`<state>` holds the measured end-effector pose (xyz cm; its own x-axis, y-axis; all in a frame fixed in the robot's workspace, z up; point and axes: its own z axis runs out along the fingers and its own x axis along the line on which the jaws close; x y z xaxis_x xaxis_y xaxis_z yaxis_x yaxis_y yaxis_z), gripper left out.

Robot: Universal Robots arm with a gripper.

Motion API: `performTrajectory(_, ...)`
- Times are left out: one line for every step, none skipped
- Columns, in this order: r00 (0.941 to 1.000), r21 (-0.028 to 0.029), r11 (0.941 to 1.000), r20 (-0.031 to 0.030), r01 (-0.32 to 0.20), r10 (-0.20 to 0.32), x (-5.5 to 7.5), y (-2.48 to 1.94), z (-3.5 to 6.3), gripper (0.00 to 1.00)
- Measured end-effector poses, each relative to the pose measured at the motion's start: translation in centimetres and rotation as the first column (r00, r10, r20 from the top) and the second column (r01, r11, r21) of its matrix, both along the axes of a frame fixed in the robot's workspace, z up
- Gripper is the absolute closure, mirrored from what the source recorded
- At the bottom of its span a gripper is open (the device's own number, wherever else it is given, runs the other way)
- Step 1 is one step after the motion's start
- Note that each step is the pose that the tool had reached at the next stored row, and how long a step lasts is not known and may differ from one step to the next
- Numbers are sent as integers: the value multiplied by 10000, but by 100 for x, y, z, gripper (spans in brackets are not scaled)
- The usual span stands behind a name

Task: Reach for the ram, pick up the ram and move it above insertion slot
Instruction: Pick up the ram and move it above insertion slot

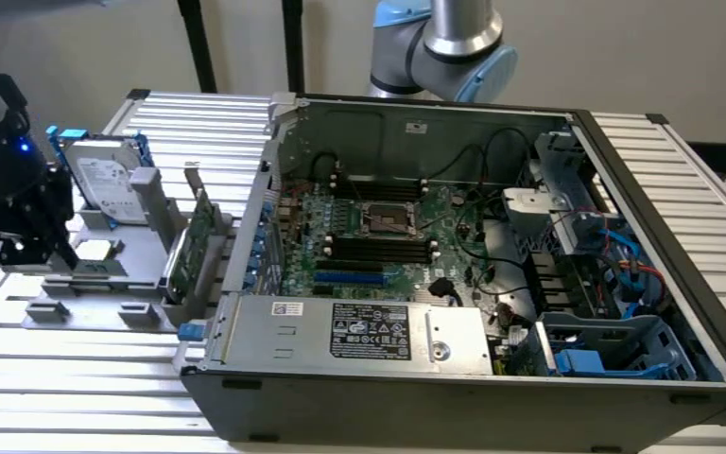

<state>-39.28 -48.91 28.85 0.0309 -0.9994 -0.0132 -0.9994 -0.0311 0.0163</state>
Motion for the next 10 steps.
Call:
performTrajectory(10000, 1, 10000, 0, 0, 0, 21, 0, 47, 87)
performTrajectory(10000, 1, 10000, 0, 0, 0, 45, 0, 91, 87)
performTrajectory(10000, 1, 10000, 0, 0, 0, 74, 0, 136, 87)
performTrajectory(10000, 5, 10000, 2, 0, 0, 108, 0, 183, 87)
performTrajectory(10000, 10, 10000, 3, 0, 0, 143, 0, 228, 87)
performTrajectory(10000, 16, 10000, 0, 0, 0, 185, 0, 271, 87)
performTrajectory(10000, 29, 10000, 1, 0, 0, 230, 0, 311, 87)
performTrajectory(10000, 40, 10000, 0, 0, 0, 275, 0, 353, 87)
performTrajectory(10000, 54, 10000, 1, 0, 0, 319, 0, 394, 87)
performTrajectory(10000, 68, 10000, 0, 0, 0, 368, 0, 441, 87)
